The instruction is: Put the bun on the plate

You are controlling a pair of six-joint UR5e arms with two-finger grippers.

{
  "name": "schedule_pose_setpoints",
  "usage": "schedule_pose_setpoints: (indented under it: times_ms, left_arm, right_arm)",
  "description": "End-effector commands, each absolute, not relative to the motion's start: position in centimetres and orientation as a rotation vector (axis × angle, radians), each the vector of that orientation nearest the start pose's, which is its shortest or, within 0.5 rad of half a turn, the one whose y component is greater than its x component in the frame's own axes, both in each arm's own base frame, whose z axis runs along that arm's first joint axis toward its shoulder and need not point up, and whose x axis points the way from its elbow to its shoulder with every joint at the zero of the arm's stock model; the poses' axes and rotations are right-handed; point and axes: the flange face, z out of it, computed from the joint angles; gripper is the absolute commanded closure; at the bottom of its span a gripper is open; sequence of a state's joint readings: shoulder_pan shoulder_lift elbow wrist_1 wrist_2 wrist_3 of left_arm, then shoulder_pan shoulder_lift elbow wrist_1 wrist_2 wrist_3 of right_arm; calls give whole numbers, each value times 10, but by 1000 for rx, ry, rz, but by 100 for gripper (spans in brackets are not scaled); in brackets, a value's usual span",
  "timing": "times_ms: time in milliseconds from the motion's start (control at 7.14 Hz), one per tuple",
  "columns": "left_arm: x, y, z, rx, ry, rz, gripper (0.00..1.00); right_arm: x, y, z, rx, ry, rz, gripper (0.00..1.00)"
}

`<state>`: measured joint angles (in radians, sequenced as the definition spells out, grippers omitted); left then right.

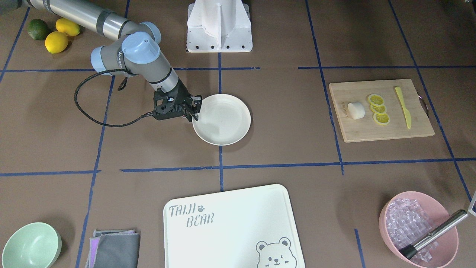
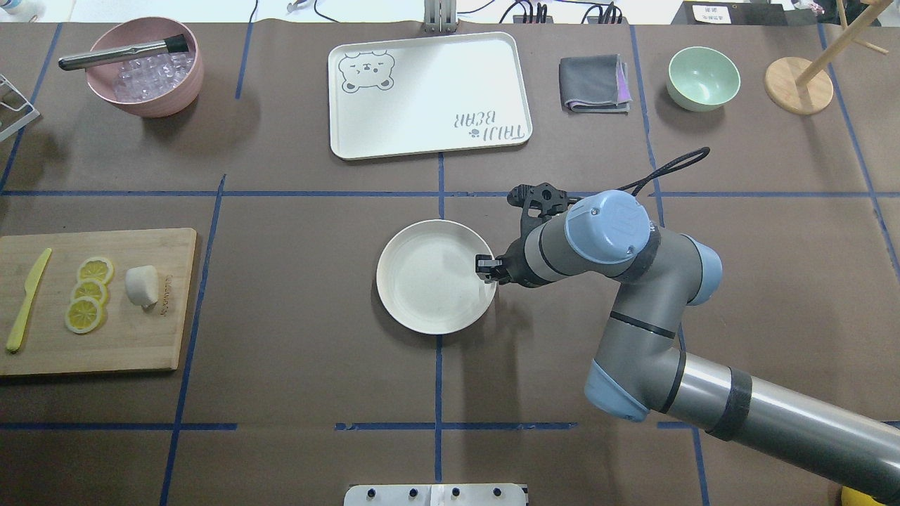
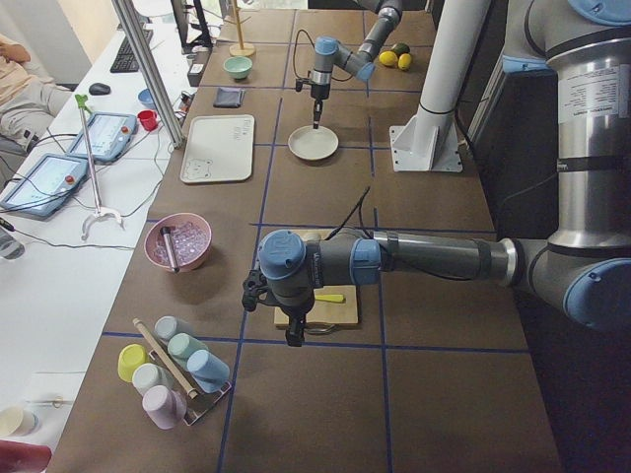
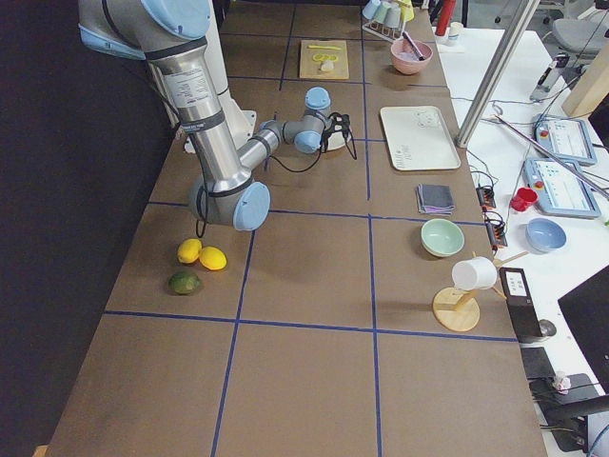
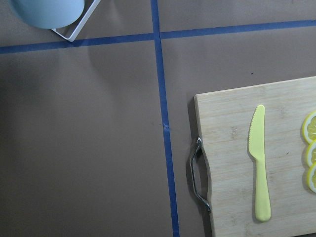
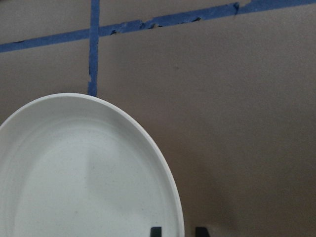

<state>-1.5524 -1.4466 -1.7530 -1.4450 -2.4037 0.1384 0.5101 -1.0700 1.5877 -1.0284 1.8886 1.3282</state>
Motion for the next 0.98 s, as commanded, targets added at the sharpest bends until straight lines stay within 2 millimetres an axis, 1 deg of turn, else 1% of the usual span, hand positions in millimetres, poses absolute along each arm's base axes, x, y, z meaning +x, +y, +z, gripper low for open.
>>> schedule_pose_setpoints:
  times_ms: [0, 140, 280, 420, 560, 700, 840]
  left_arm:
    - [-52, -435, 635, -13, 835, 121, 0]
    - [-52, -435, 635, -14, 836, 120, 0]
    - [-52, -435, 628, -1, 833, 127, 0]
    - [-52, -435, 627, 2, 833, 131, 0]
    - [-52, -435, 627, 3, 827, 132, 0]
    - [-52, -436, 627, 1, 823, 130, 0]
    - [-50, -439, 622, 9, 831, 131, 0]
  right_arm:
    - [-511, -449, 301, 101, -1028, 118, 0]
    - [-469, -482, 303, 48, -987, 147, 0]
    - [-415, -520, 310, 40, -939, 129, 0]
    - [-362, -548, 314, 58, -883, 95, 0]
    - [-301, -573, 322, 88, -817, 30, 0]
    - [-246, -581, 350, 111, -746, -64, 0]
    - [-192, -590, 380, 131, -695, -139, 0]
